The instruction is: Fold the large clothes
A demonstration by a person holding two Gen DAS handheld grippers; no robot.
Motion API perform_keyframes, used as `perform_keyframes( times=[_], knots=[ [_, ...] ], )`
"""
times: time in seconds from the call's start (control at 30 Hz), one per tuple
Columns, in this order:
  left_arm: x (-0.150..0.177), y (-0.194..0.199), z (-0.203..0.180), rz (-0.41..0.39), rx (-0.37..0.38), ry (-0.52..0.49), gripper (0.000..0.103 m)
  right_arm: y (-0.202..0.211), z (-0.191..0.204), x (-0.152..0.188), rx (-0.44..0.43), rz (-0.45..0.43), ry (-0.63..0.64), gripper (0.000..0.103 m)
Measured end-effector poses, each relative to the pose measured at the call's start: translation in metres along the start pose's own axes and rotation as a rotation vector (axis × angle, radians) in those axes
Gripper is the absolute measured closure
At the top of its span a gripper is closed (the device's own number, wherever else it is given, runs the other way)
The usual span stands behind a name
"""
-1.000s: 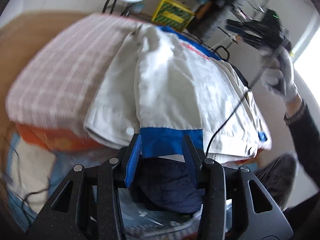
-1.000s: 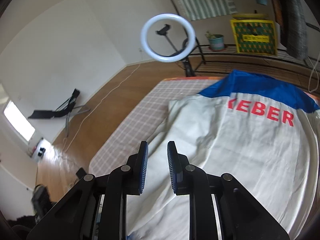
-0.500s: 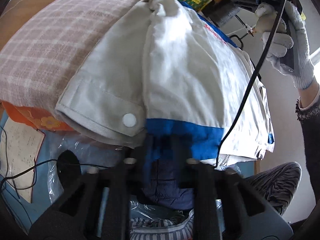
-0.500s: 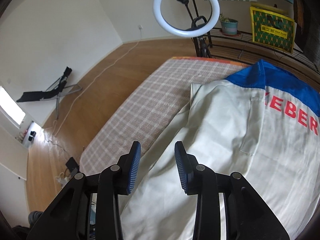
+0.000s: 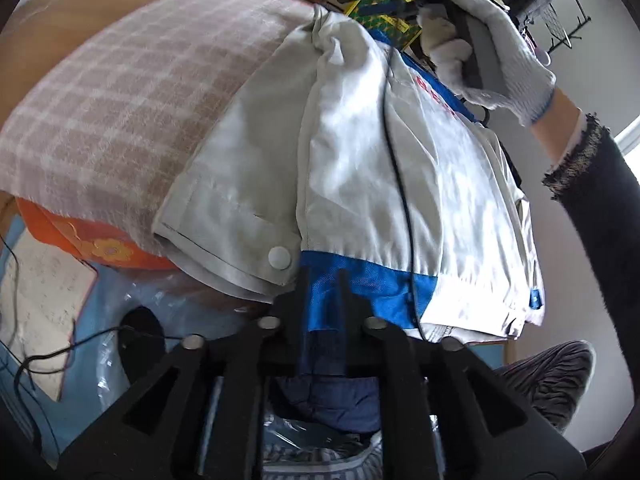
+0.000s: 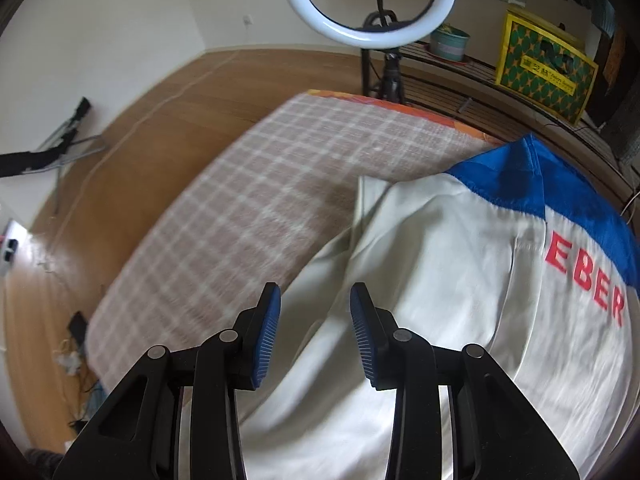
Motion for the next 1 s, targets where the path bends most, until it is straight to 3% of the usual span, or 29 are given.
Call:
perform_keyframes(
  times=[0.13, 0.17, 0.2, 0.27, 0.37, 0.4, 0.43, 0.47, 0.67, 0.83, 1.0],
  knots=[
    [0.001, -0.015, 0.007, 0.028, -0.034, -0.004, 0.077, -0.035, -0.012, -0.01, 0.081, 0.042, -0.011, 0.068],
    [0.003, -0.018, 0.007, 0.042, -0.03, -0.005, 0.08, -0.042, -0.015, -0.012, 0.105, 0.05, -0.008, 0.068],
    [0.004, -0.021, 0.005, 0.056, -0.014, 0.0, 0.091, -0.049, -0.017, -0.014, 0.128, 0.059, -0.003, 0.068],
    [0.005, -0.023, 0.004, 0.065, -0.016, 0.001, 0.098, -0.061, -0.022, -0.016, 0.17, 0.079, -0.001, 0.068],
    [0.003, -0.019, 0.005, 0.067, 0.013, 0.037, 0.102, -0.075, -0.032, -0.016, 0.225, 0.111, 0.007, 0.069],
    [0.002, -0.016, 0.004, 0.063, 0.023, 0.046, 0.102, -0.079, -0.033, -0.016, 0.224, 0.119, 0.011, 0.072],
    [0.002, -0.013, 0.002, 0.055, 0.029, 0.041, 0.102, -0.081, -0.034, -0.017, 0.218, 0.119, 0.013, 0.09],
    [0.002, -0.011, 0.001, 0.048, 0.028, 0.032, 0.102, -0.082, -0.035, -0.016, 0.216, 0.118, 0.009, 0.099],
    [-0.001, 0.012, 0.006, 0.026, 0.052, 0.044, 0.103, -0.062, -0.038, -0.031, 0.152, 0.043, -0.047, 0.102],
    [-0.022, 0.033, 0.022, -0.049, -0.006, 0.047, 0.103, -0.052, -0.034, -0.054, 0.128, -0.005, -0.063, 0.103],
    [-0.023, 0.024, 0.051, -0.031, -0.092, 0.095, 0.103, -0.075, -0.026, -0.064, 0.132, -0.004, -0.062, 0.103]
  ],
)
Point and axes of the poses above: each gripper's, at about its wrist camera, not at the fingertips, and y roughly against the way its jaws point, z to its left, x to its underside, the point moved 9 cm from there along -y, roughly the way its jaws point, and after that the axes turned 6 degrees about y, right-handed, at the moved point
